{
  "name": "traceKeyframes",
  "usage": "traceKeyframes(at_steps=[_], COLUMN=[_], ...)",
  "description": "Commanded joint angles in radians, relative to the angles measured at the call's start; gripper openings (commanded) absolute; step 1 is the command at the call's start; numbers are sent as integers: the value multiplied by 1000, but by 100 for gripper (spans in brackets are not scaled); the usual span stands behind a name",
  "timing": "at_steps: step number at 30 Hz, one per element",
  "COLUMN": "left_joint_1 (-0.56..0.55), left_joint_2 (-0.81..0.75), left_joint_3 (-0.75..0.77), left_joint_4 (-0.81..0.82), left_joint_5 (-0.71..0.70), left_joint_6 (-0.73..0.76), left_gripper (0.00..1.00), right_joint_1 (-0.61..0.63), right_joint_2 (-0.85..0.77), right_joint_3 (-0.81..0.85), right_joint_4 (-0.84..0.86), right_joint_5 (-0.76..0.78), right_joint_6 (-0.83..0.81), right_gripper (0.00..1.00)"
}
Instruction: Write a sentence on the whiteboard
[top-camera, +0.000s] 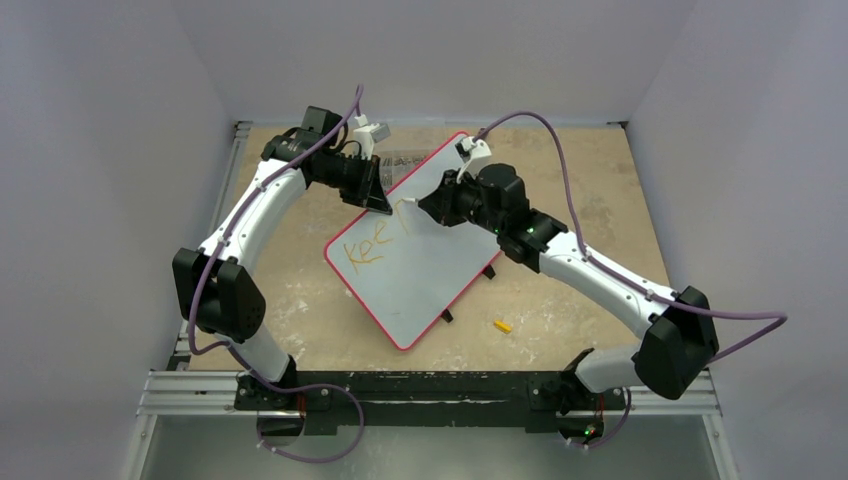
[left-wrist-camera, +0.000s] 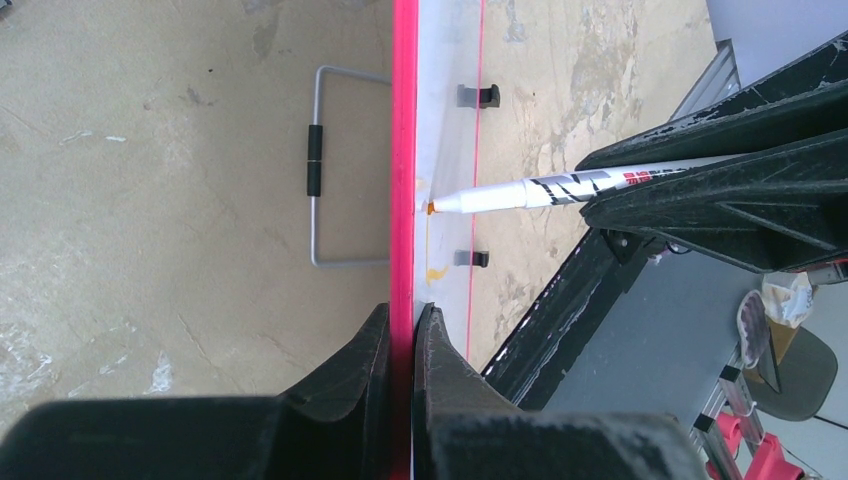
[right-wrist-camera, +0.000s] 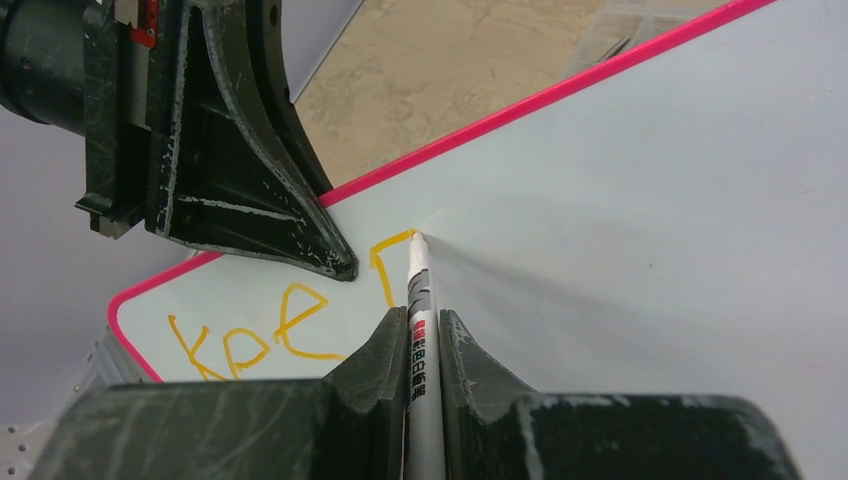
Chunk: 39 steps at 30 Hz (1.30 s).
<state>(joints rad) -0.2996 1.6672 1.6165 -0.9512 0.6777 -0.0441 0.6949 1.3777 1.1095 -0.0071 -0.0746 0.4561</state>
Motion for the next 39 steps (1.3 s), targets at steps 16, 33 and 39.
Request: traceKeyframes(at_steps=[16, 33, 39], left_joint_1=[-12, -12, -12], left_joint_2=[-44, -50, -50], left_joint_3=[0, 0, 1], left_joint_4=[-9, -8, -7], left_joint_5=[-116, -114, -113], left_joint_6=[52, 53, 53], left_gripper=[0, 0, 0], right_joint_1=[-7, -5, -5], right_joint_2=[-14, -33, -111], right_joint_3=[-83, -55, -48], right_joint_4=[-14, -3, 2], right_joint_5=[-87, -154, -167], right_joint_6=[-9, -11, -12], right_gripper=[0, 0, 0])
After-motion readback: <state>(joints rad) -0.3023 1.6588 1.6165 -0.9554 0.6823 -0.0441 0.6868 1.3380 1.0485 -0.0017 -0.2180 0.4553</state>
